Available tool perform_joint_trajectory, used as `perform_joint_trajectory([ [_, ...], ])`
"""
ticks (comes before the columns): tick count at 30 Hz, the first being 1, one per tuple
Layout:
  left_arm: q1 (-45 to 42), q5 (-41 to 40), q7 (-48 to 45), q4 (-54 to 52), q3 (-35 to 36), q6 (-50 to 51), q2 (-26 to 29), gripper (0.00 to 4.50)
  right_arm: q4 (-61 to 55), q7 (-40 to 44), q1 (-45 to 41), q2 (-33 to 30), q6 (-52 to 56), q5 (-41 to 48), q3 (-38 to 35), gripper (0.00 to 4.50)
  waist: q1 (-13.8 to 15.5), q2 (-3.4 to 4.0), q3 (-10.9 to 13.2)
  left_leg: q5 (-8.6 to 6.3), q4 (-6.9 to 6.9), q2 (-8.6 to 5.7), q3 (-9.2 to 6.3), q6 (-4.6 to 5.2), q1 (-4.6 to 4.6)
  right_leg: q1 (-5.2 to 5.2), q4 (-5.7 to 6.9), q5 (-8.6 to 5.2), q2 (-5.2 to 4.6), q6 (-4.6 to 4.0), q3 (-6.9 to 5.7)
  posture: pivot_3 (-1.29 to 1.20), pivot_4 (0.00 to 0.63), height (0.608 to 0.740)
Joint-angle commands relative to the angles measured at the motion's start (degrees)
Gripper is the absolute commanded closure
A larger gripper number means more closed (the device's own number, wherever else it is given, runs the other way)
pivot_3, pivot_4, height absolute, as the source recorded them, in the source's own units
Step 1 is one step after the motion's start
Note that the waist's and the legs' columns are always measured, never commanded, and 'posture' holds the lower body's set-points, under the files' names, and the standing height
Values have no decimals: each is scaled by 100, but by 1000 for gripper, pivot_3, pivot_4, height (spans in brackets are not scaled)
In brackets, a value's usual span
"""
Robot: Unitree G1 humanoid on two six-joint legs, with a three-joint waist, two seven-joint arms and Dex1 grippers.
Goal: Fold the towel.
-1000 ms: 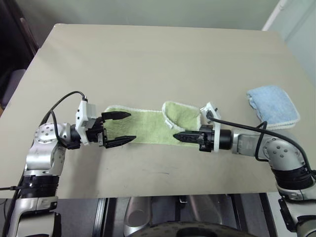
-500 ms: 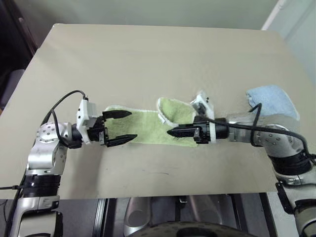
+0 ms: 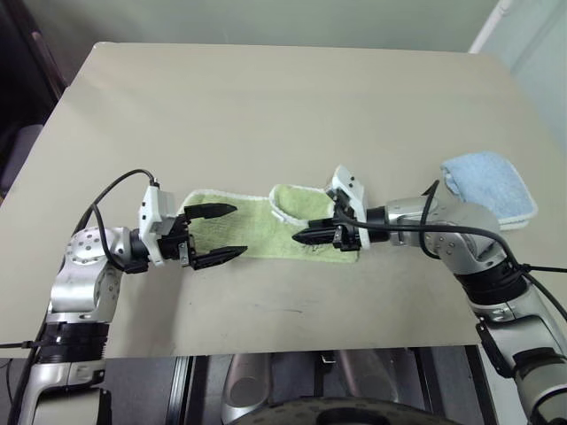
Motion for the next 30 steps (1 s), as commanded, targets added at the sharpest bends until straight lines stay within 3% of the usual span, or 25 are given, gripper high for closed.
perform_joint_trajectory([
  [1, -57, -95, -12, -158, 149, -41, 87, 0, -304, 189, -5, 39, -89, 62, -357, 2573, 0, 0, 0, 2, 0, 0, 0, -2, 0, 0, 1, 0, 0, 0, 0, 0, 150, 697],
  [8, -217, -62, -69, 16, 79, -80, 87, 0, -928, 232, 84, 52, 147, 547, -935, 23, 0, 0, 0, 6, -1, 0, -1, -7, 1, -1, 4, -1, 0, -4, 0, 0, 150, 697],
  [13, -305, -22, -103, 124, 41, -144, 53, 0, -1182, 194, 165, -207, 439, 987, -1598, 23, 7, 0, 0, 9, -1, -1, -1, -13, 1, 1, 4, -1, 0, -4, 0, 0, 150, 697],
  [18, -454, 31, -124, 243, -72, -253, -44, 0, -1420, 148, 524, -566, 646, 1046, -1805, 23, 13, 0, 0, 10, -2, -1, -1, -14, 1, 2, 4, -2, 0, -4, 0, 0, 150, 697],
  [23, -734, -199, -159, 250, -237, 98, -325, 0, -1548, 78, 985, -719, 674, 898, -1707, 23, 16, -1, 0, 12, -1, -1, -1, -15, 2, 4, 5, -1, 0, -3, 0, 0, 150, 697],
  [30, -1131, 85, -646, 722, -719, 17, -414, 0, -1502, -115, 1134, -684, 626, 622, -1554, 23, 15, -1, 0, 13, -1, -1, -2, -16, 5, 7, 5, -1, 0, 1, -1, 0, 150, 697],
])
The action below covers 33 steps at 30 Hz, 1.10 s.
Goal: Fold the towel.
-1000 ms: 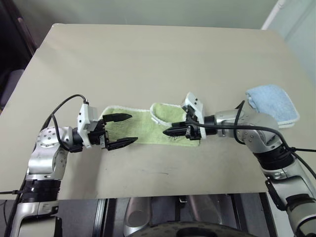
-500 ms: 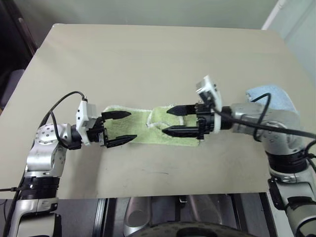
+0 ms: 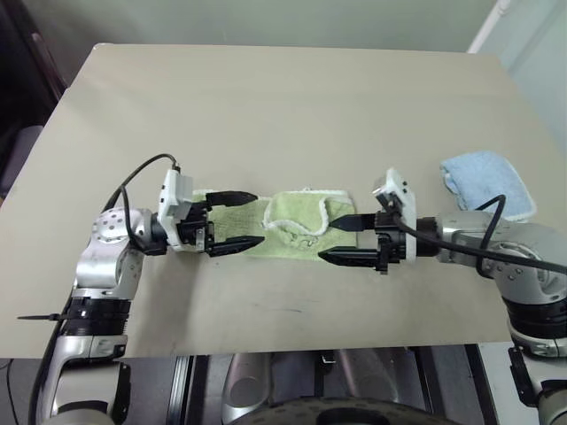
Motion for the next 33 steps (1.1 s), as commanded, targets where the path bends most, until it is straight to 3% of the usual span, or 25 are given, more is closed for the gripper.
perform_joint_trajectory([
  [1, -250, 150, -264, 269, -220, -79, -46, 0, -146, -112, -25, 44, -45, -23, -82, 23, 1, 0, 0, 0, 0, 0, -1, 1, 0, 1, 0, 0, 0, 1, 0, 0, 150, 697],
  [8, -575, 474, -558, 825, -613, -337, -278, 0, -66, -217, -95, 53, 5, -167, 67, 23, 5, 0, 0, 1, 2, -1, 0, 1, 0, 5, -2, 0, 0, 7, 0, 0, 150, 697],
  [17, -545, 520, -601, 769, -693, -298, -413, 0, 181, -99, -336, 130, -147, -623, 543, 23, 5, 0, 0, 2, 2, -1, 0, 3, -1, 5, -2, 0, 0, 11, -1, 0, 150, 697],
  [33, 256, 264, -413, -276, -401, 158, 40, 0, 1132, -149, -1126, 1195, -515, -1226, 879, 23, 4, 0, 0, 5, 1, 0, 1, 4, 0, 0, 0, -1, 1, 7, -1, 0, 150, 697],
])
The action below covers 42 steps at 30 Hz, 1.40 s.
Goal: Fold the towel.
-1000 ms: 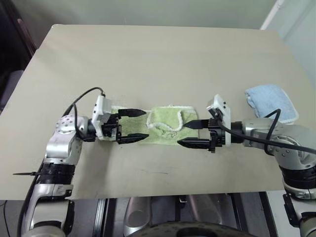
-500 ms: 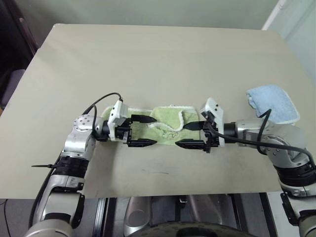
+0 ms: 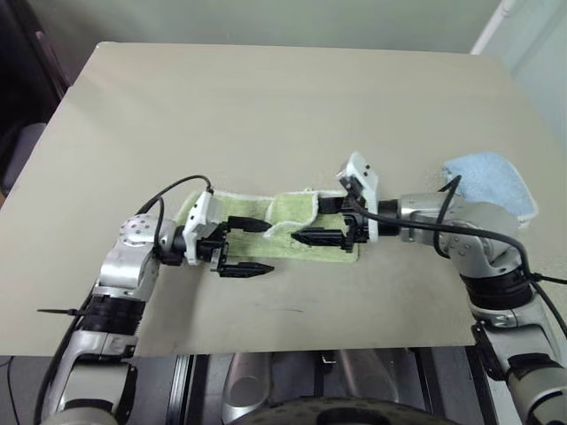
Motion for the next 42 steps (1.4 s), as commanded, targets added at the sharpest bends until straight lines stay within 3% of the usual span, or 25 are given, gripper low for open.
perform_joint_trajectory([
  [1, 125, -178, 86, -355, 159, 91, 50, 0, 86, 3, -163, 188, -189, -172, 73, 23, -1, 0, 0, 0, 0, 0, 0, 0, 0, 0, 1, 0, 0, -1, 0, 0, 150, 697],
  [13, 598, -437, 321, -949, 315, 372, 174, 0, 739, -86, -388, 824, -593, -703, 72, 23, -15, 0, 0, 0, -1, 2, 0, -1, 0, -13, 20, -5, 0, -15, 0, 0, 150, 697],
  [33, 1026, -803, 458, -1511, 501, 698, 431, 0, 749, -177, -156, 1277, -622, -1086, 282, 23, -38, 1, 0, 3, -3, 5, -1, -17, 4, -32, 66, -23, 0, -42, -1, 0, 150, 697],
  [42, 1101, -1079, 635, -1546, 942, 980, 647, 0, 595, -133, -45, 1251, -824, -1127, 209, 23, -39, 1, 0, 7, -4, 6, -4, -30, 4, -34, 70, -25, 0, -46, -4, 0, 150, 697],
])
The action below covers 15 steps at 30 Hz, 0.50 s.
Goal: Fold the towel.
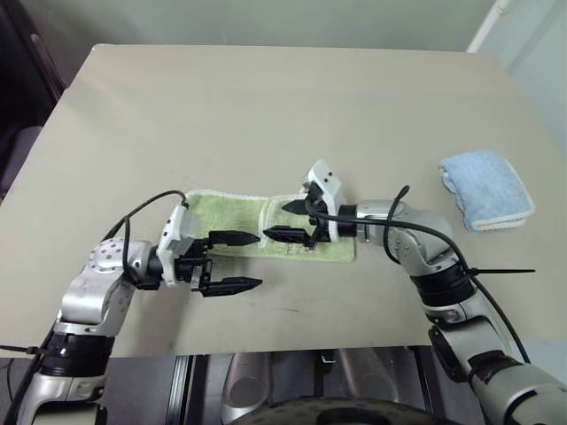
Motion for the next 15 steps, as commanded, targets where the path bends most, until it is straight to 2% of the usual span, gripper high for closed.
perform_joint_trajectory([
  [1, -80, -270, 49, -122, 344, 265, 220, 0, -348, 78, -4, -17, -194, 53, -153, 23, -5, 0, 0, 1, 0, 0, 0, -1, 0, 0, 0, 0, 0, 0, 0, 0, 150, 697],
  [6, -104, -455, -15, -59, 654, 541, 568, 0, -493, 144, 65, -40, -217, 183, -297, 23, -7, 0, 0, 1, 0, 1, -3, -5, 1, -1, 5, -3, 0, -5, -2, 0, 150, 697],
  [10, -247, -472, 174, 128, 900, 530, 588, 0, -746, 153, 99, -13, -294, 348, -540, 23, -5, 0, 0, 1, -1, 1, -3, -7, 0, -1, 5, -3, 0, -6, -2, 0, 150, 697],
  [15, -874, -789, 1373, -49, 1086, 1286, 259, 0, -1502, 59, 434, -75, -517, 902, -1438, 23, 35, -2, -1, 5, -1, 0, -9, -14, 0, 4, 3, -4, 0, -7, -7, 0, 150, 697],
])
